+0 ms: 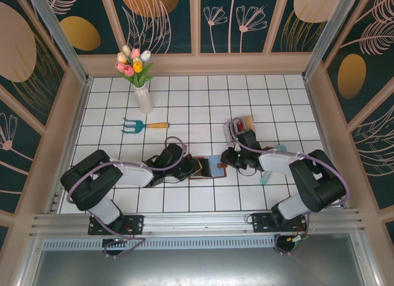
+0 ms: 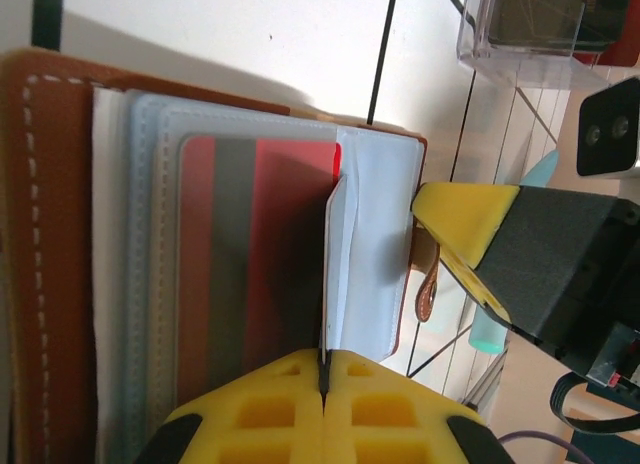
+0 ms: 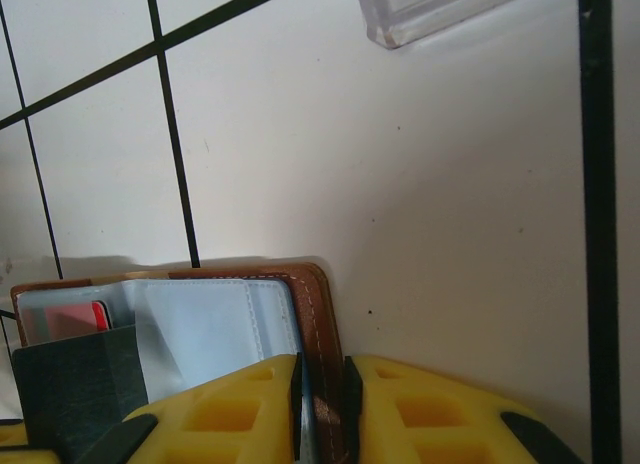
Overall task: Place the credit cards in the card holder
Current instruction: Insert the credit card into the card slot.
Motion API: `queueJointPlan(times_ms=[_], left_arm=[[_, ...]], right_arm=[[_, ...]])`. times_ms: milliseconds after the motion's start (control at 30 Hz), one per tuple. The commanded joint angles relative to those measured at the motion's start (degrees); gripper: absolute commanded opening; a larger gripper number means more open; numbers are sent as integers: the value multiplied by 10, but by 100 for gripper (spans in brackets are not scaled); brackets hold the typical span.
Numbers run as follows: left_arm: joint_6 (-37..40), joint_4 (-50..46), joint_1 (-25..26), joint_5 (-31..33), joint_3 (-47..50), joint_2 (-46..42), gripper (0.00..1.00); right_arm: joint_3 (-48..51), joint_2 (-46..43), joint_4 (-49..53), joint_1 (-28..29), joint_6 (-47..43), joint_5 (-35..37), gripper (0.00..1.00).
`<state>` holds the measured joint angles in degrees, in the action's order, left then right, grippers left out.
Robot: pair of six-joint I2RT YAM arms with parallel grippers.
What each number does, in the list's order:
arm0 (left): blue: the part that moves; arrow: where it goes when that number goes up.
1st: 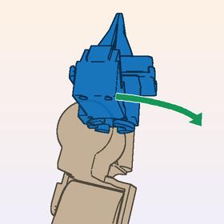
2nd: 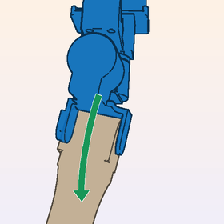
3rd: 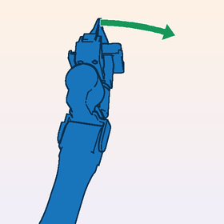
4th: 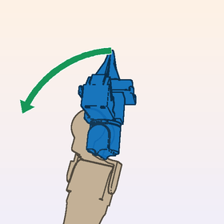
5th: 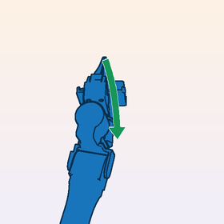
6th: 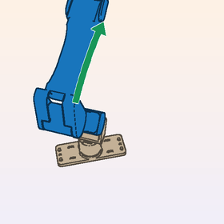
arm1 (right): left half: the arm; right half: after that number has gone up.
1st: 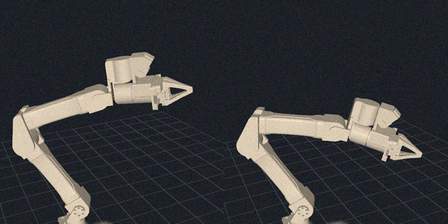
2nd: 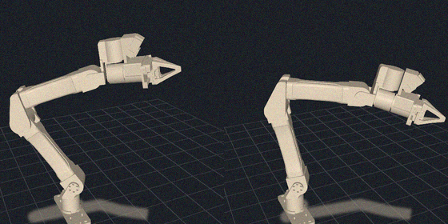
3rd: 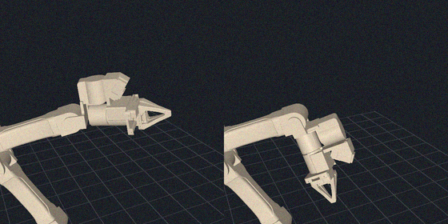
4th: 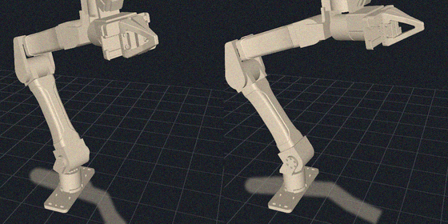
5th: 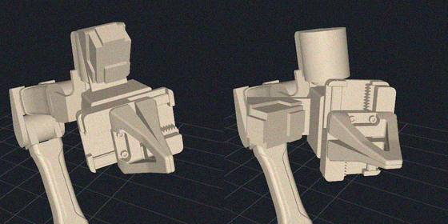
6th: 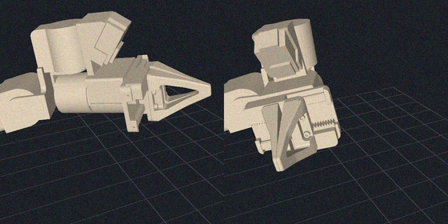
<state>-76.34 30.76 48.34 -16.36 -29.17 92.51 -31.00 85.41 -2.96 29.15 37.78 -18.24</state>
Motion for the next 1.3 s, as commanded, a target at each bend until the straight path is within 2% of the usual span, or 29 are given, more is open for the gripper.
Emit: queueJointPlan(times_ms=[0, 167, 400, 700, 800, 1000, 1267], left_arm=[[-9, -14, 2, 9, -16, 17, 1], [-16, 32, 3, -9, -30, 53, 1], [31, -10, 2, -28, -67, 82, 4], [41, -10, 3, -43, -80, 95, 8], [58, -33, 3, -41, -95, 96, 10], [86, -91, 3, -12, -102, 78, 22], [102, -113, 4, 3, -101, 61, 22]], right_arm=[[12, 30, 15, 11, -13, 34, 22], [15, 33, 13, 12, -13, 36, 22], [22, 33, 8, 12, -10, 35, 22], [24, 31, 7, 12, -9, 34, 22], [24, 31, 7, 12, -9, 34, 22], [21, 27, 16, 12, -10, 40, 22], [19, 27, 16, 12, -10, 39, 22]])
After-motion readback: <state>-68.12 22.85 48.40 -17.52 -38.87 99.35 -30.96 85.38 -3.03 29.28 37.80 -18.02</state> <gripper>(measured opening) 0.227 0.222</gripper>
